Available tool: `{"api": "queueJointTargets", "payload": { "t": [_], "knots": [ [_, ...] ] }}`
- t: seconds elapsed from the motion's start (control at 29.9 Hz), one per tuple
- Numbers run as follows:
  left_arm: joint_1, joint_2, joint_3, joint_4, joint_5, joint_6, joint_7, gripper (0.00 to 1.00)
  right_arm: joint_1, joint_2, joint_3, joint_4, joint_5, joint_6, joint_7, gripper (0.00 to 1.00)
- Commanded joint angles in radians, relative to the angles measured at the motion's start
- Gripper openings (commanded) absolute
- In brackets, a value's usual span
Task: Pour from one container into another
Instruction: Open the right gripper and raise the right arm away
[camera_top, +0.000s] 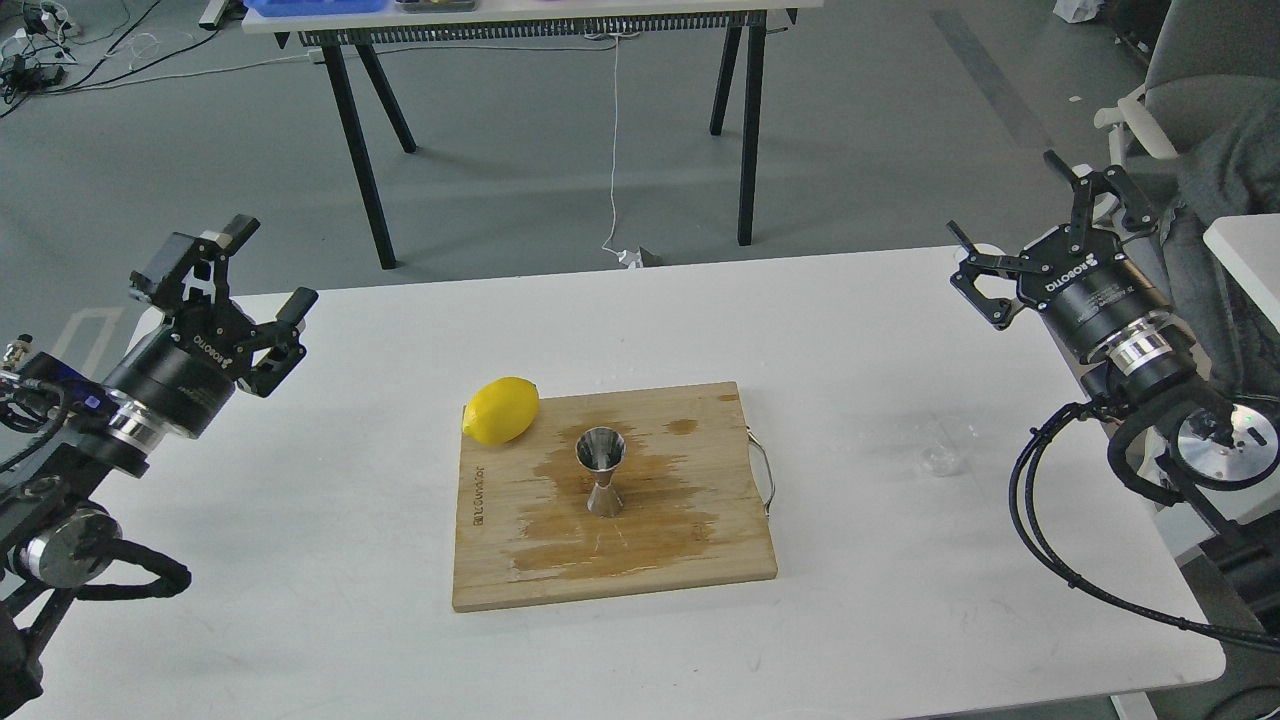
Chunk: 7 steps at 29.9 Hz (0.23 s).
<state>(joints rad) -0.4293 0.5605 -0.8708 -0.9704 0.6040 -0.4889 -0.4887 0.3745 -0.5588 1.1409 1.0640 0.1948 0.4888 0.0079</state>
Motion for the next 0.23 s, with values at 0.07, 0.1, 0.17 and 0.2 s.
{"api": "queueJointTargets", "payload": {
  "t": [0.07,0.1,0.17,0.2],
  "knots": [
    [-0.058,0.033,0.007,-0.034,-0.001,0.000,0.000,0.99,0.023,-0.030,-0.003,-0.004,0.000,0.000,0.000,0.99],
    [-0.066,0.033,0.007,-0.033,-0.001,0.000,0.000,0.99,0.023,-0.032,-0.003,-0.005,0.000,0.000,0.000,0.99],
    [-0.072,0.035,0.006,-0.033,-0.001,0.000,0.000,0.99,0.023,-0.041,0.000,-0.004,0.000,0.000,0.000,0.99],
    [-0.080,0.035,0.007,-0.033,-0.001,0.000,0.000,0.99,0.023,-0.046,-0.003,-0.004,0.000,0.000,0.000,0.99]
  ]
}}
